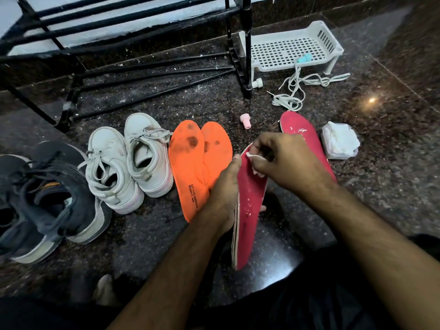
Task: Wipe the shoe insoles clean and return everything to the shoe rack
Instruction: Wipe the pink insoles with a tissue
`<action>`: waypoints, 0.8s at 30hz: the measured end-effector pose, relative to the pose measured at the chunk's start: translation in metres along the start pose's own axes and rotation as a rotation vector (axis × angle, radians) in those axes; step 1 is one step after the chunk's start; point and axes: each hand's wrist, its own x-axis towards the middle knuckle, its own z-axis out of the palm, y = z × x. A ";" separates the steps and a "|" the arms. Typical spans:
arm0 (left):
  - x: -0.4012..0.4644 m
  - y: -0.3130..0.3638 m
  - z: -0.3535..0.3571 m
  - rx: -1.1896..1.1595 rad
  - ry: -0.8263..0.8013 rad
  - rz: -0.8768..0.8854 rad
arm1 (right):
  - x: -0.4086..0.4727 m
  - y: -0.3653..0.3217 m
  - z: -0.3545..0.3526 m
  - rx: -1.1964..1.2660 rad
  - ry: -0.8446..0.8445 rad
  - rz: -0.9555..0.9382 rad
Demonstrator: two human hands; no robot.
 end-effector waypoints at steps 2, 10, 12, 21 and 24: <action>-0.001 -0.001 0.002 -0.011 0.028 0.005 | 0.000 -0.001 0.006 -0.018 -0.036 -0.009; 0.011 -0.010 -0.002 -0.070 0.127 0.130 | 0.009 0.012 -0.009 -0.087 0.094 0.037; 0.012 -0.009 -0.001 -0.102 0.136 0.125 | 0.002 0.002 -0.006 -0.104 0.048 -0.081; 0.012 -0.008 -0.008 -0.115 0.103 0.090 | 0.014 0.019 -0.003 -0.180 0.080 0.012; 0.010 -0.005 -0.008 -0.124 0.094 0.084 | 0.007 0.015 -0.004 -0.127 0.086 0.023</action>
